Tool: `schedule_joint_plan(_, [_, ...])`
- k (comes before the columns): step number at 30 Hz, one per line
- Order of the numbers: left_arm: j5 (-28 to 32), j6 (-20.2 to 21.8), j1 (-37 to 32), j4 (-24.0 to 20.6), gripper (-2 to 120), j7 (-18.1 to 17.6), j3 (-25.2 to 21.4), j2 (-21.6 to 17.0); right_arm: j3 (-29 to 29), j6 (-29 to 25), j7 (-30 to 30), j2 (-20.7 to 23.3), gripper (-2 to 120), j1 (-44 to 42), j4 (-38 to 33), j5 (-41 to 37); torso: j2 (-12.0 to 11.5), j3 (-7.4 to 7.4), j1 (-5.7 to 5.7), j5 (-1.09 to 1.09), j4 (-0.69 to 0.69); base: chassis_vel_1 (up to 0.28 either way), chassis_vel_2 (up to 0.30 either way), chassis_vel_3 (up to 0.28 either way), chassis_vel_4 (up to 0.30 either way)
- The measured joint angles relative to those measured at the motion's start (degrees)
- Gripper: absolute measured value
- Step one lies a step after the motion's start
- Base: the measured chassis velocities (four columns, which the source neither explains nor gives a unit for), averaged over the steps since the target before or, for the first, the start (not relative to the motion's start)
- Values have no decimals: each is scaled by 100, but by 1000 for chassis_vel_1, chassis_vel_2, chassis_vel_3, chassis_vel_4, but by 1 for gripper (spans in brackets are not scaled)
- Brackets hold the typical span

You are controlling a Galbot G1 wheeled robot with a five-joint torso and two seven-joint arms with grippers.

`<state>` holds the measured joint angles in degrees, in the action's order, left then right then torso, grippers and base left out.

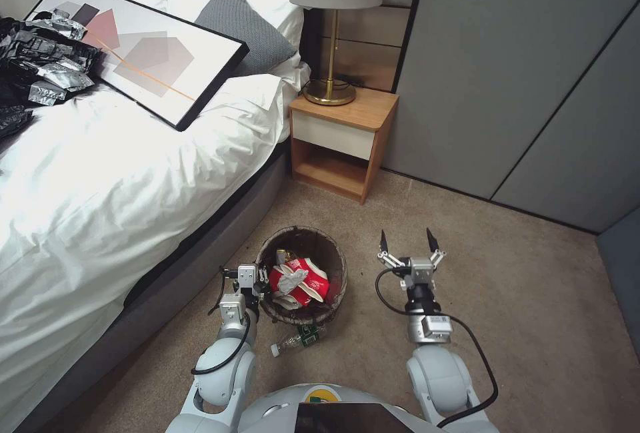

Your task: Pick up the trash bin, then pick up the garbage from the floor and place it into the trash bin.

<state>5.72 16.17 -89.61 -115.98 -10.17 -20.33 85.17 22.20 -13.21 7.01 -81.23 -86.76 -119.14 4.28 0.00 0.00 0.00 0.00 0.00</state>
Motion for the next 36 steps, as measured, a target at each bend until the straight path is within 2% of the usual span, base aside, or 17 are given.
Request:
schedule_joint_plan(5, [8, -38, 4, -13, 5, 6, -21, 1, 464, -429, 236, -347, 100, -359, 568, 291, 0, 0, 0, 0, 0, 0, 0, 0, 0])
schedule_joint_plan(12, [8, -63, 9, -10, 5, 20, -37, 2, 531, -657, 223, -478, 100, -519, 760, 389, 0, 0, 0, 0, 1, 0, 0, 0, 0])
schedule_joint_plan(36, [15, -77, 12, -2, 5, 40, -30, 11, 491, -660, 162, -466, 100, -411, 780, 415, 0, 0, 0, 0, 0, 25, 29, 26, 27])
